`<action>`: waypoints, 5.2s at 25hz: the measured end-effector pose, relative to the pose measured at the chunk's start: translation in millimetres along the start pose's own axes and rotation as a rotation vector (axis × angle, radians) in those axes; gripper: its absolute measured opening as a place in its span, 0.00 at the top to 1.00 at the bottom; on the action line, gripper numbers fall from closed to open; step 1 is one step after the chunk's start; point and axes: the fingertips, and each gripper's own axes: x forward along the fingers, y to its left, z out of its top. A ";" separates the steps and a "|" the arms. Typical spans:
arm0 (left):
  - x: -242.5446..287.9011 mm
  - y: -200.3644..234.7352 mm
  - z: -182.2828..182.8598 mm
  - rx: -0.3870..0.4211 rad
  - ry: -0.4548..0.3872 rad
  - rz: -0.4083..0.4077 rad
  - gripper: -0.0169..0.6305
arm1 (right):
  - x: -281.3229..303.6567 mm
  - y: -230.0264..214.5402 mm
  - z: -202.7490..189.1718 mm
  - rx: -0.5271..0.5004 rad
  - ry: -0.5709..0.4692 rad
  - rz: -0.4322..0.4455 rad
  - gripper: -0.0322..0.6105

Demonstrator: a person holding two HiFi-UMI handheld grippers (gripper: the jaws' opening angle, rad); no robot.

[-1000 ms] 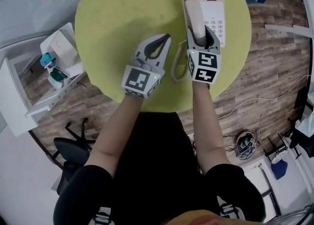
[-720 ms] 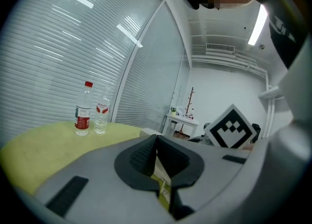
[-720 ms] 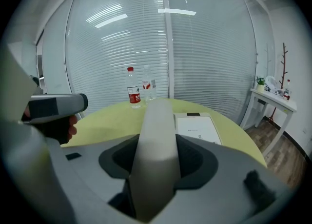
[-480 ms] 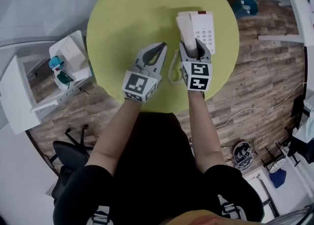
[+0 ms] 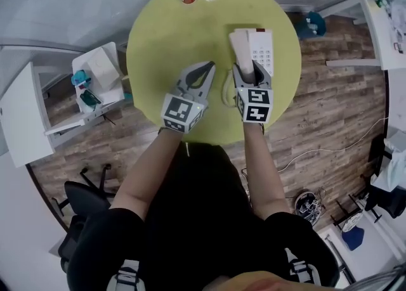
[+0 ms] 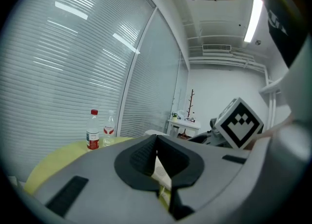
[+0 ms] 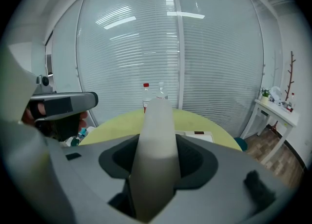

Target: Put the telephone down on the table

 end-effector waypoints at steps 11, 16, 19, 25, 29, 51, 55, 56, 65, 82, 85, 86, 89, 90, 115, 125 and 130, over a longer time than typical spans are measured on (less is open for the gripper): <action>-39.5 12.1 25.6 0.036 -0.003 -0.103 0.95 | -29.7 46.3 21.5 0.012 -0.002 -0.051 0.61; -58.0 28.6 28.3 0.040 -0.003 -0.127 0.95 | -33.6 74.2 21.6 0.020 0.006 -0.062 0.61; -68.6 39.0 28.2 0.050 -0.001 -0.139 0.95 | -35.6 93.0 20.2 0.027 0.011 -0.066 0.61; -90.4 65.3 28.5 0.063 0.004 -0.147 0.95 | -31.2 133.1 19.4 0.066 0.007 -0.052 0.61; -103.3 83.8 24.7 0.065 0.006 -0.143 0.95 | -19.7 160.8 20.5 0.067 0.005 -0.035 0.61; -168.0 196.9 -55.1 0.003 0.080 -0.005 0.95 | 75.2 282.6 -4.5 0.074 0.055 0.072 0.61; -172.3 213.7 -73.8 -0.015 0.093 0.023 0.95 | 99.1 294.5 -18.9 0.074 0.082 0.071 0.61; -172.9 217.5 -77.4 -0.020 0.095 0.030 0.95 | 105.6 296.8 -22.3 0.073 0.088 0.069 0.61; -166.0 240.3 -122.5 -0.058 0.147 0.066 0.95 | 159.9 299.5 -62.2 0.060 0.154 0.019 0.61; -170.3 240.9 -124.2 -0.079 0.153 0.076 0.95 | 185.8 301.0 -102.2 0.042 0.263 0.046 0.60; -170.5 242.1 -123.1 -0.075 0.155 0.080 0.95 | 186.9 300.8 -107.2 0.051 0.284 0.057 0.60; -170.9 241.9 -123.0 -0.075 0.156 0.080 0.95 | 186.5 301.1 -109.6 0.056 0.293 0.060 0.58; -171.6 240.6 -120.9 -0.076 0.154 0.078 0.95 | 182.7 300.4 -107.8 0.065 0.285 0.057 0.56; -171.7 240.0 -119.2 -0.077 0.152 0.078 0.95 | 180.5 298.9 -104.0 0.065 0.270 0.052 0.55; -218.6 77.4 19.3 0.047 0.092 -0.304 0.95 | -84.0 261.4 38.4 0.004 -0.146 0.151 0.55; -229.9 -5.1 70.8 0.051 0.049 -0.342 0.95 | -179.9 233.2 73.5 -0.122 -0.277 0.212 0.56; -226.9 -34.8 96.1 0.102 -0.008 -0.339 0.95 | -215.0 212.7 90.7 -0.102 -0.393 0.212 0.73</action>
